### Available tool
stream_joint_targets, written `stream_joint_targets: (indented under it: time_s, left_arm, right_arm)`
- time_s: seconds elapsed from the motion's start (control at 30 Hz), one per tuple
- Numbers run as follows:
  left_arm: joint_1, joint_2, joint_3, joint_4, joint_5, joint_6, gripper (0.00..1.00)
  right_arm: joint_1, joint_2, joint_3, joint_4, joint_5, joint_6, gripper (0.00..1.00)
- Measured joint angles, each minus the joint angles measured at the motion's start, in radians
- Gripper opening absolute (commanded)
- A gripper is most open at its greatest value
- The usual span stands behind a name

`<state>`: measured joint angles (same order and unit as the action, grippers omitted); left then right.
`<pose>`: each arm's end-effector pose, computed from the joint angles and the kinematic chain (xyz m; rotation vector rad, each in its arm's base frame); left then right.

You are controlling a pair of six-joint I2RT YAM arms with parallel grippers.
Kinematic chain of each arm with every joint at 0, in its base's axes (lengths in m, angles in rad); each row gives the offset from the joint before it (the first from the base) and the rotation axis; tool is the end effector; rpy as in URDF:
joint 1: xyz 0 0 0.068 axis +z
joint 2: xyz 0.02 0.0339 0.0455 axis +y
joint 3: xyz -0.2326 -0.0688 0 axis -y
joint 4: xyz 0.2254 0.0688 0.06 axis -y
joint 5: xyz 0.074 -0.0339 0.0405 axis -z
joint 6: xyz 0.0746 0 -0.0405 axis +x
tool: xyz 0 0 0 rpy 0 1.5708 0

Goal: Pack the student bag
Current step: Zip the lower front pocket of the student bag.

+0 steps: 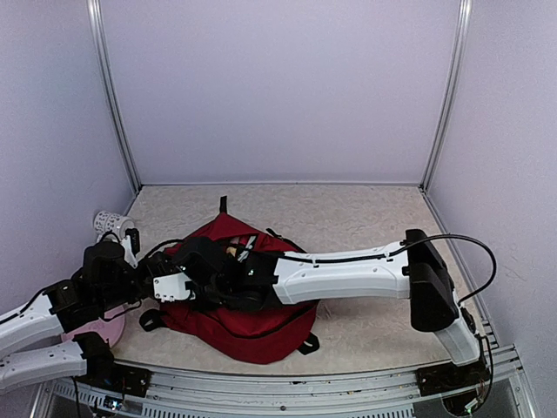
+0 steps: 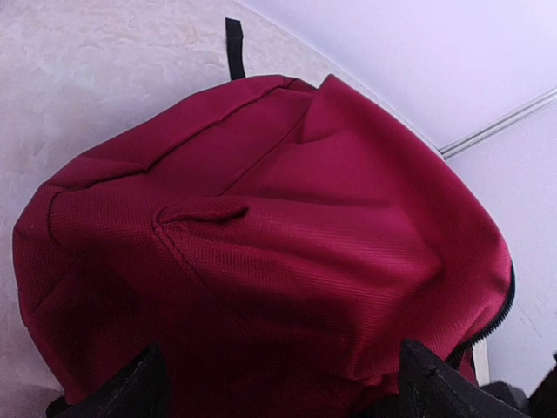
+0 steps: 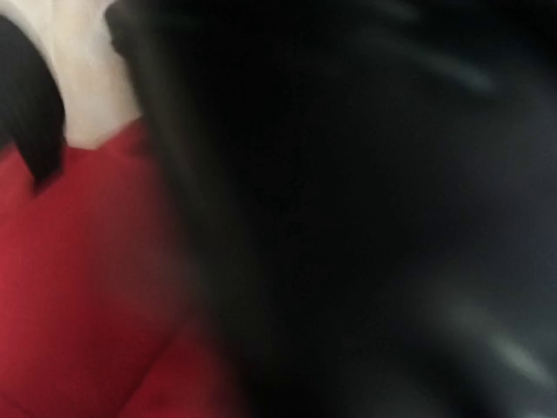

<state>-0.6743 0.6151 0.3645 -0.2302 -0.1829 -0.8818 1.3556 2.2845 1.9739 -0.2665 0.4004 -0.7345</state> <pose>0.1600 -0.1105 0.1818 -0.3387 2.1082 -0.7679 0.1405 0.5065 0.1997 -1.6884 1.2449 -0.0574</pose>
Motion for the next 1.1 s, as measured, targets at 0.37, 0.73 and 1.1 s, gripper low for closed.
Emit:
stream_joint_targets:
  time_s: [0.37, 0.73, 1.1]
  left_arm:
    - [-0.011, 0.027, 0.086, 0.047, 0.008, 0.158, 0.8]
    - [-0.433, 0.243, 0.119, 0.208, -0.15, 0.537, 0.99]
    - [-0.5, 0.49, 0.149, 0.341, -0.42, 0.82, 0.93]
  right_arm:
    - [-0.302, -0.24, -0.287, 0.175, -0.681, 0.711, 0.0]
    - [-0.425, -0.283, -0.491, 0.376, -0.958, 1.046, 0.03]
    - [-0.424, -0.3, -0.489, 0.342, -0.935, 1.015, 0.15]
